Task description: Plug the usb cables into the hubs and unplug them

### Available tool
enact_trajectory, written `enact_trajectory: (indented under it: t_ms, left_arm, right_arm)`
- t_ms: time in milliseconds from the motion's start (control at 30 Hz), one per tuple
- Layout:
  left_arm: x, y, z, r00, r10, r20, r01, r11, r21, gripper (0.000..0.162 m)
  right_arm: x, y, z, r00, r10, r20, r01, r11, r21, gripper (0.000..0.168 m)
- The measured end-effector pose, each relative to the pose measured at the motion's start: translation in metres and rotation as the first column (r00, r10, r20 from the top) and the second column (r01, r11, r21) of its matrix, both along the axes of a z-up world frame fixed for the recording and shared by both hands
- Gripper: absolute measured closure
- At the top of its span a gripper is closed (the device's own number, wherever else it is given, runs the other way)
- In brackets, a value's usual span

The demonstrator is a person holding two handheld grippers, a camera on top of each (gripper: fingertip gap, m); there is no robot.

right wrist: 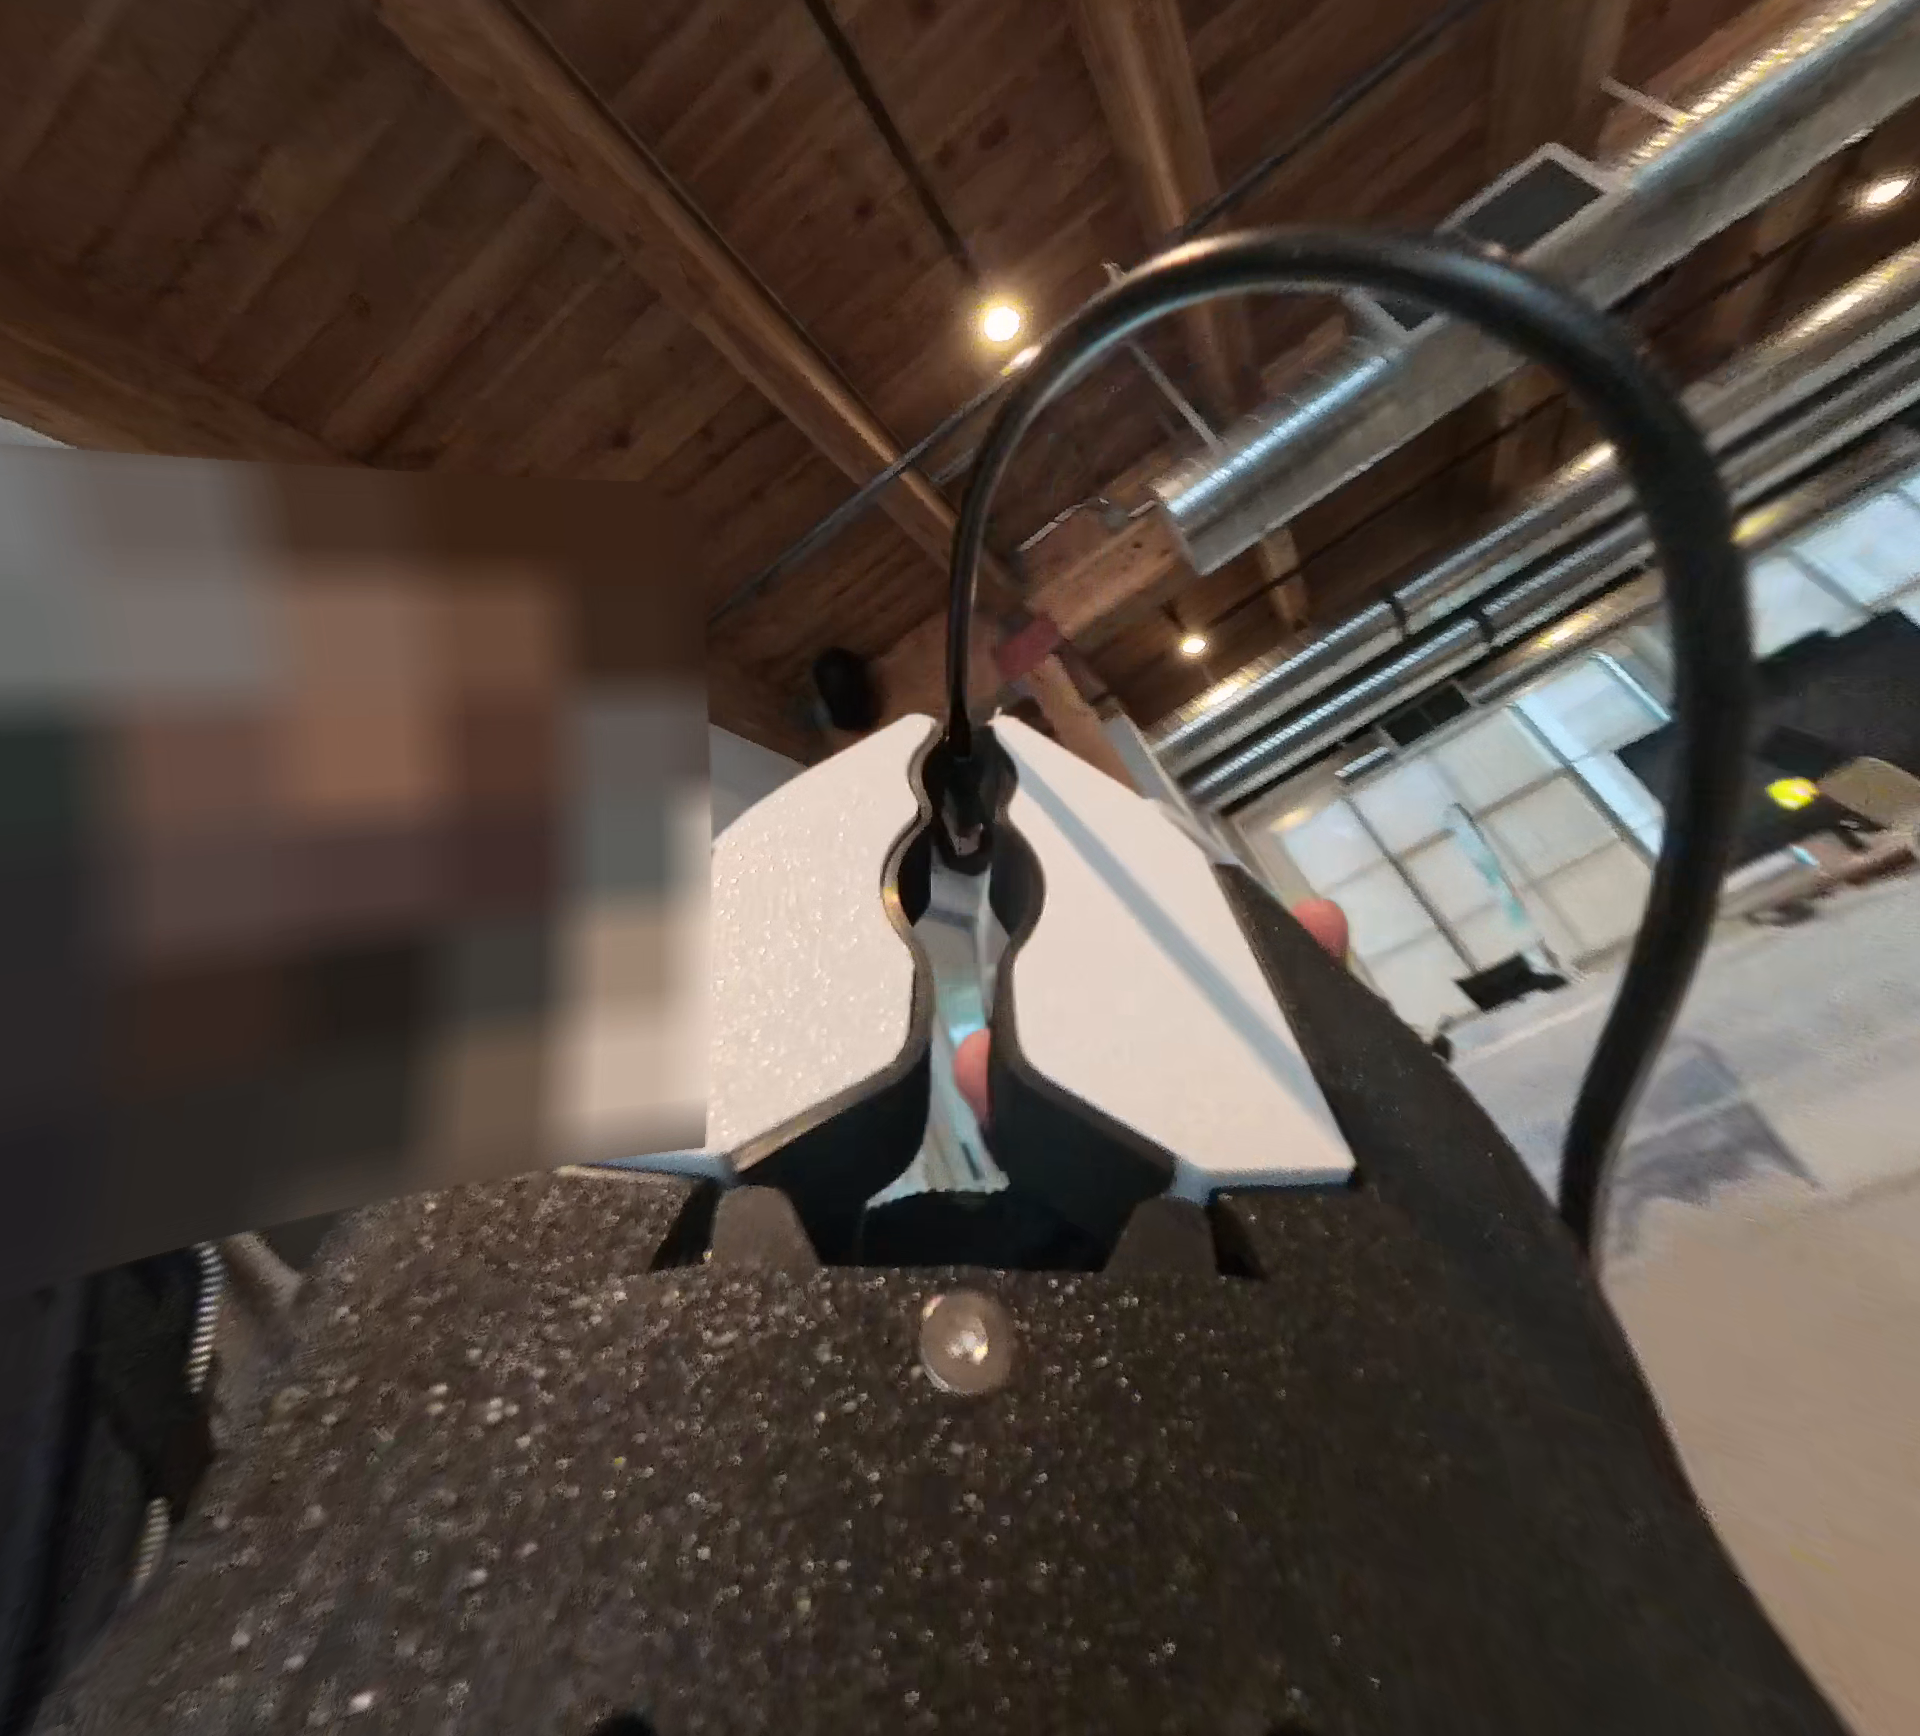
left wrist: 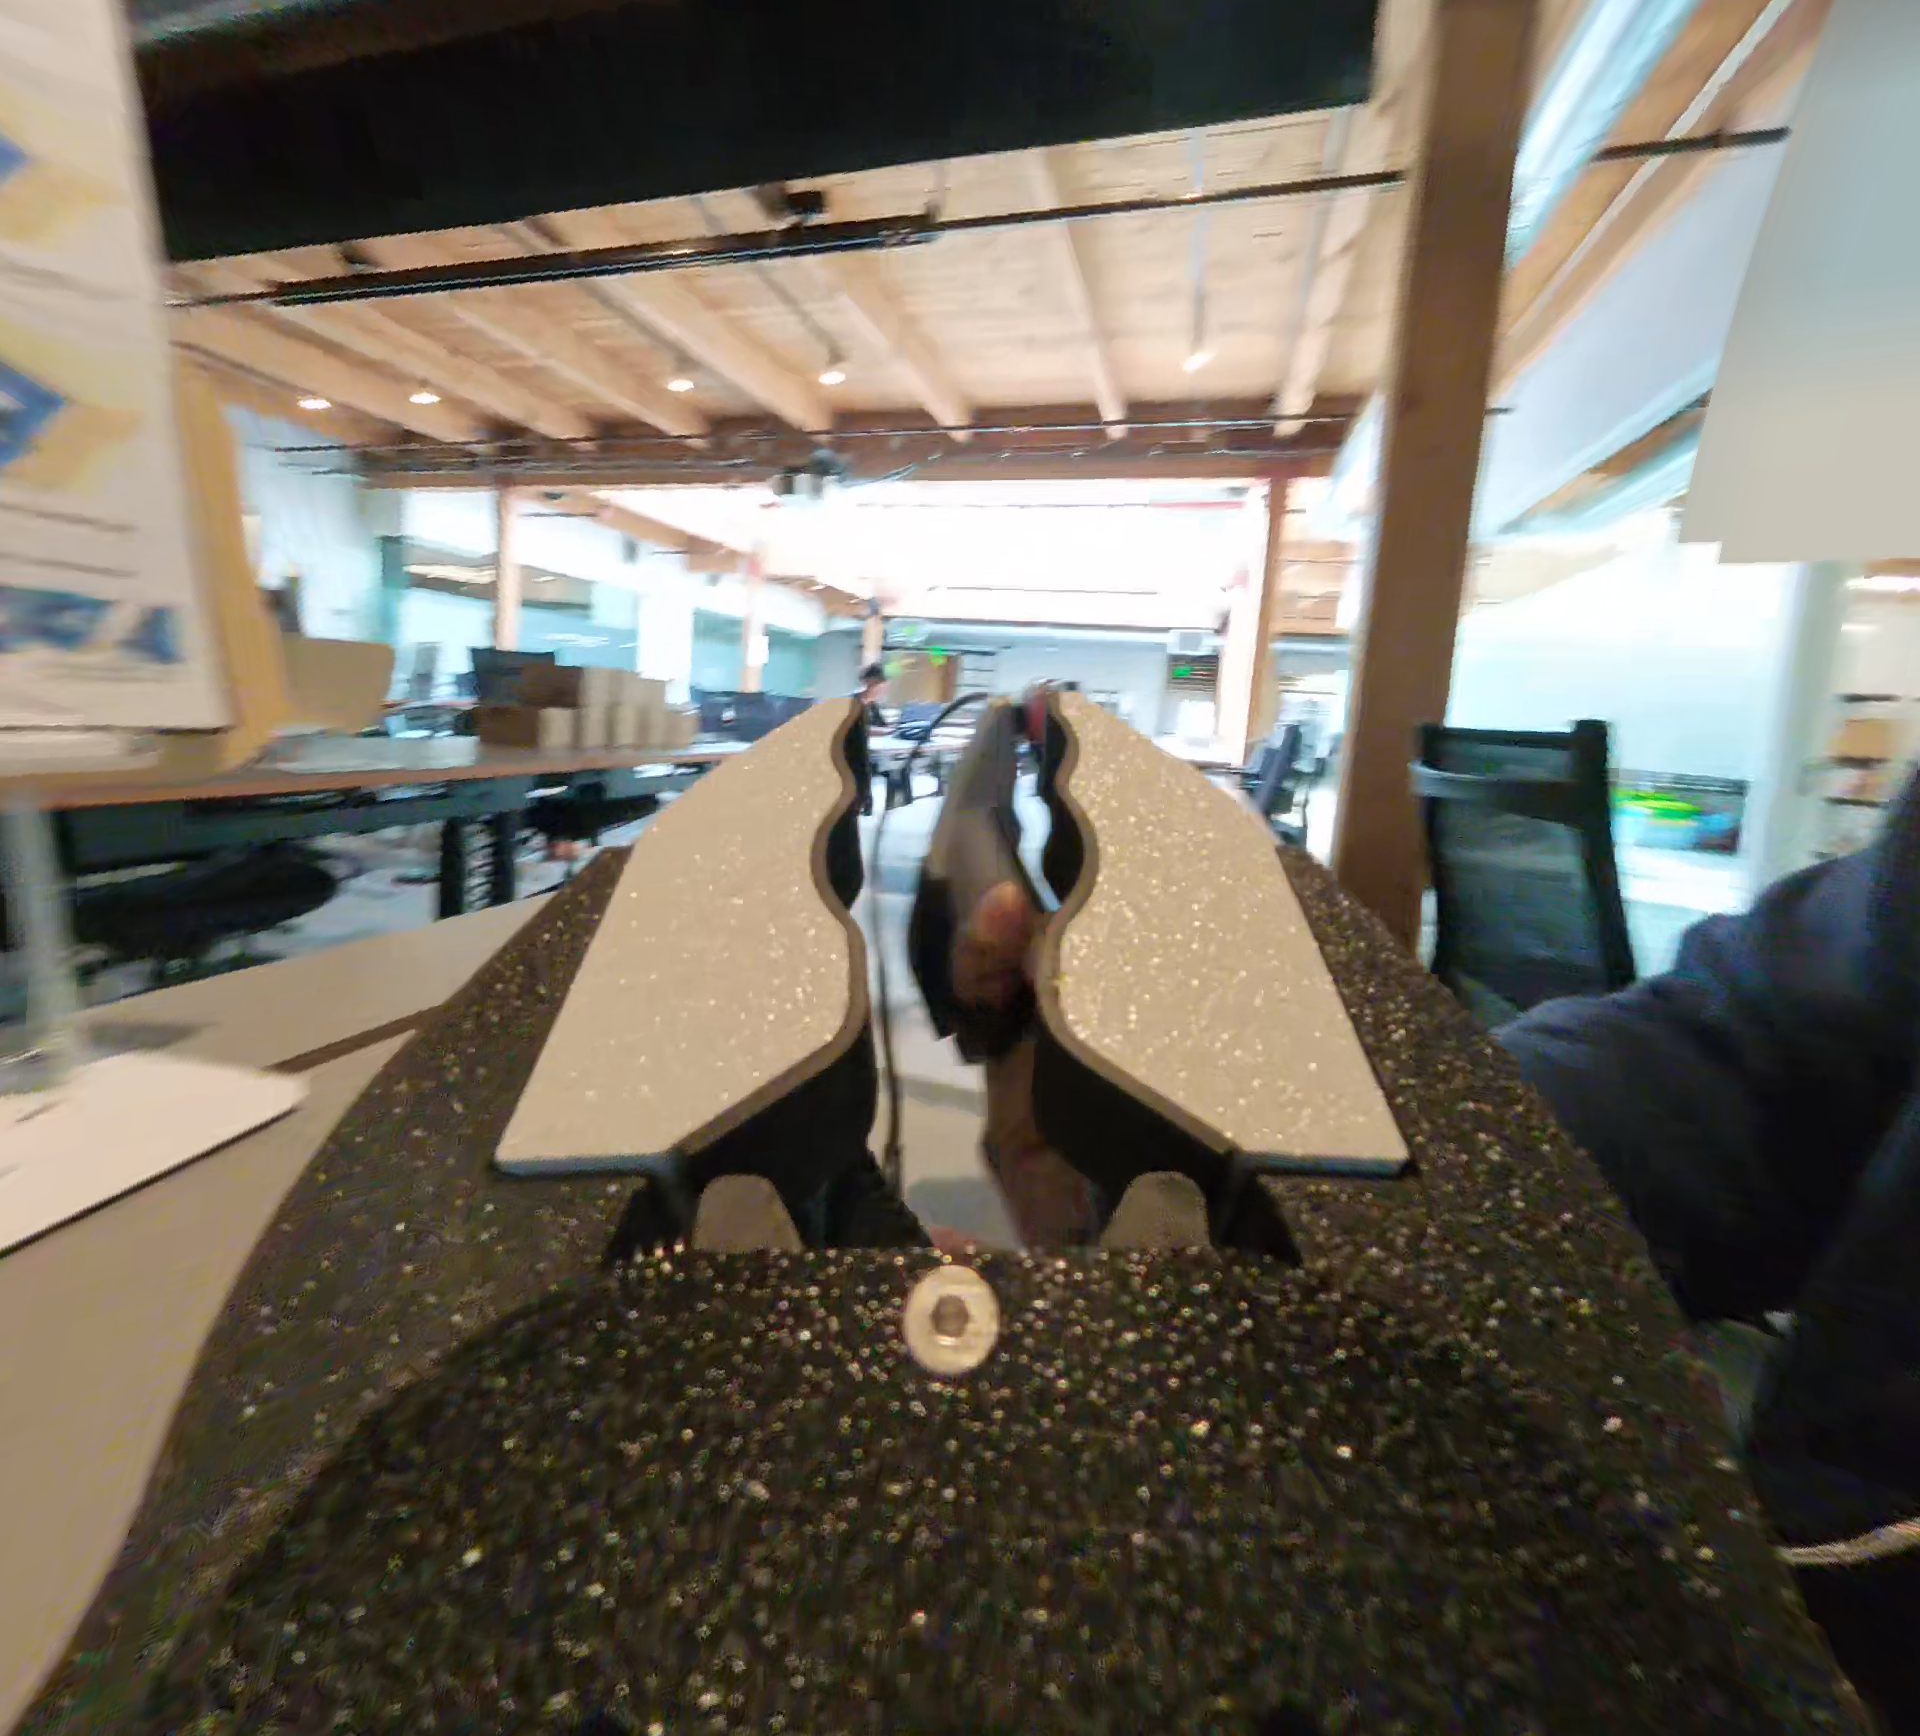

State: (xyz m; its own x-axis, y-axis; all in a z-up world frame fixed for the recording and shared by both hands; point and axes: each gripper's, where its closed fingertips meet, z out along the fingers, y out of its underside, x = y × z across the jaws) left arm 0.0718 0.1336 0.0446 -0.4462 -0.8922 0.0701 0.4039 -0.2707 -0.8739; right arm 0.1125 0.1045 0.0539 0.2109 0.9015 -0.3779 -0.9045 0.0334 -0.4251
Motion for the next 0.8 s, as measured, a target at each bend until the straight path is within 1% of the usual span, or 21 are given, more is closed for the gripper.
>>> enact_trajectory:
  t_ms: [33, 67, 167, 267, 333, 367, 433, 500, 533, 600, 633, 733, 800]
  left_arm:
    - [-0.005, -0.017, 0.004, 1.0, -0.012, 0.008, 0.012, 1.0, 0.013, 0.131]
    - [-0.008, -0.027, 0.006, 1.0, 0.012, 0.012, -0.013, 1.0, 0.021, 0.131]
    - [-0.017, -0.048, 0.012, 0.996, 0.069, 0.049, -0.071, 0.996, 0.048, 0.131]
    - [-0.023, -0.063, 0.014, 0.991, 0.103, 0.08, -0.111, 0.988, 0.103, 0.13]
    - [-0.022, -0.07, 0.01, 0.992, 0.113, 0.062, -0.12, 0.982, 0.143, 0.131]
    - [-0.022, -0.071, 0.008, 0.992, 0.117, 0.052, -0.124, 0.98, 0.158, 0.131]
    - [-0.026, -0.071, 0.01, 0.989, 0.127, 0.08, -0.137, 0.981, 0.14, 0.131]
    - [-0.029, -0.076, 0.012, 0.99, 0.099, 0.097, -0.111, 0.985, 0.128, 0.136]
    - [-0.027, -0.078, 0.01, 0.991, 0.102, 0.092, -0.114, 0.983, 0.144, 0.137]
    - [-0.026, -0.085, 0.006, 0.989, 0.11, 0.094, -0.127, 0.97, 0.206, 0.146]
    - [-0.027, -0.086, 0.008, 0.986, 0.122, 0.112, -0.143, 0.966, 0.214, 0.148]
    - [-0.029, -0.084, 0.011, 0.982, 0.134, 0.132, -0.159, 0.966, 0.206, 0.157]
    - [-0.029, -0.081, 0.01, 0.983, 0.137, 0.126, -0.16, 0.968, 0.196, 0.157]
  right_arm:
    - [-0.006, -0.009, 0.003, 1.0, 0.011, -0.012, -0.011, 1.0, 0.023, 0.163]
    - [-0.012, -0.018, 0.005, 1.0, 0.017, -0.019, -0.016, 0.999, 0.043, 0.163]
    - [-0.029, -0.036, 0.013, 1.0, 0.013, -0.003, -0.013, 0.995, 0.098, 0.163]
    - [-0.039, -0.044, 0.017, 0.999, -0.026, 0.024, 0.023, 0.992, 0.127, 0.163]
    - [-0.044, -0.046, 0.019, 0.998, -0.046, 0.03, 0.042, 0.99, 0.133, 0.163]
    - [-0.047, -0.048, 0.019, 0.998, -0.055, 0.034, 0.05, 0.989, 0.136, 0.163]
    - [-0.05, -0.051, 0.019, 0.997, -0.068, 0.033, 0.063, 0.988, 0.14, 0.163]
    - [-0.051, -0.052, 0.016, 0.997, -0.075, 0.016, 0.072, 0.989, 0.133, 0.163]
    - [-0.051, -0.053, 0.014, 0.997, -0.077, 0.005, 0.076, 0.989, 0.128, 0.163]
    - [-0.053, -0.055, 0.012, 0.997, -0.083, 0.0, 0.082, 0.989, 0.121, 0.163]
    - [-0.054, -0.054, 0.011, 0.996, -0.087, 0.005, 0.086, 0.989, 0.119, 0.163]
    - [-0.057, -0.055, 0.011, 0.996, -0.091, 0.024, 0.088, 0.989, 0.121, 0.163]
    - [-0.057, -0.054, 0.01, 0.995, -0.099, 0.032, 0.096, 0.99, 0.106, 0.163]
